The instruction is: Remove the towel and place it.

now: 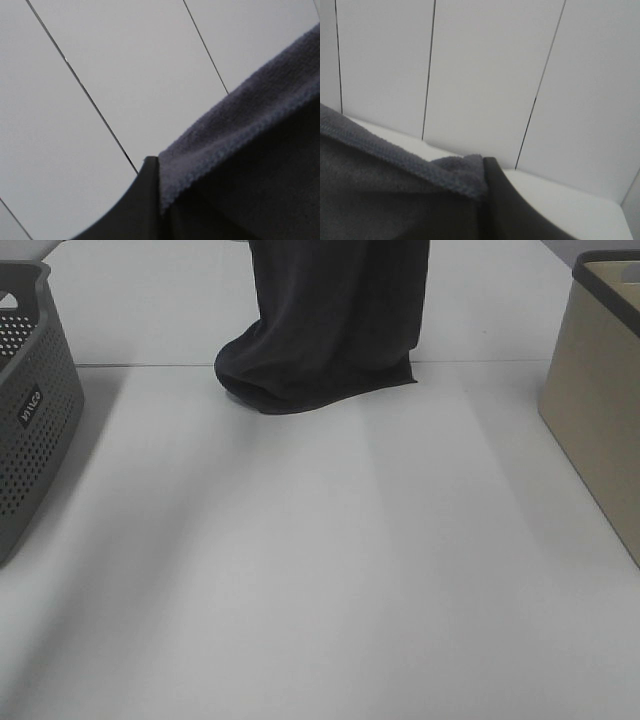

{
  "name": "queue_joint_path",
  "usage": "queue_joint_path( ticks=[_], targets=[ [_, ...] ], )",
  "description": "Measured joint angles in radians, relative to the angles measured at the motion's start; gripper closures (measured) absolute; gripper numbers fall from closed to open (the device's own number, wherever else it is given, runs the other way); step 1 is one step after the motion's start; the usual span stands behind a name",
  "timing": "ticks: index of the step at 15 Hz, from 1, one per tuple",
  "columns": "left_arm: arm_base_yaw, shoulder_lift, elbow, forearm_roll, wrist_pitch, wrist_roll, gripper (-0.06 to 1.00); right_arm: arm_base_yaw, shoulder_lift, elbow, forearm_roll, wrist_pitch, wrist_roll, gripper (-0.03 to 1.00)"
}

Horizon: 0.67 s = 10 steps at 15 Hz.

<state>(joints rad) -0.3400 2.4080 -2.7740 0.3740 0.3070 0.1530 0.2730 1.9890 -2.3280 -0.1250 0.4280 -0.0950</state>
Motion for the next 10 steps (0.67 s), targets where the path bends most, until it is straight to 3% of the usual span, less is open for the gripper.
queue_joint_path(
  ticks=[5,10],
  targets=[
    [0.05,0.0,0.0,0.02,-0.423,0.021,0.94,0.0,0.001,0.0,0.026,-0.326,0.001,0.95],
    [0.092,0.016,0.0,0.036,-0.497,0.038,0.94,0.0,0.06,0.0,0.028,-0.369,0.002,0.95]
  ],
)
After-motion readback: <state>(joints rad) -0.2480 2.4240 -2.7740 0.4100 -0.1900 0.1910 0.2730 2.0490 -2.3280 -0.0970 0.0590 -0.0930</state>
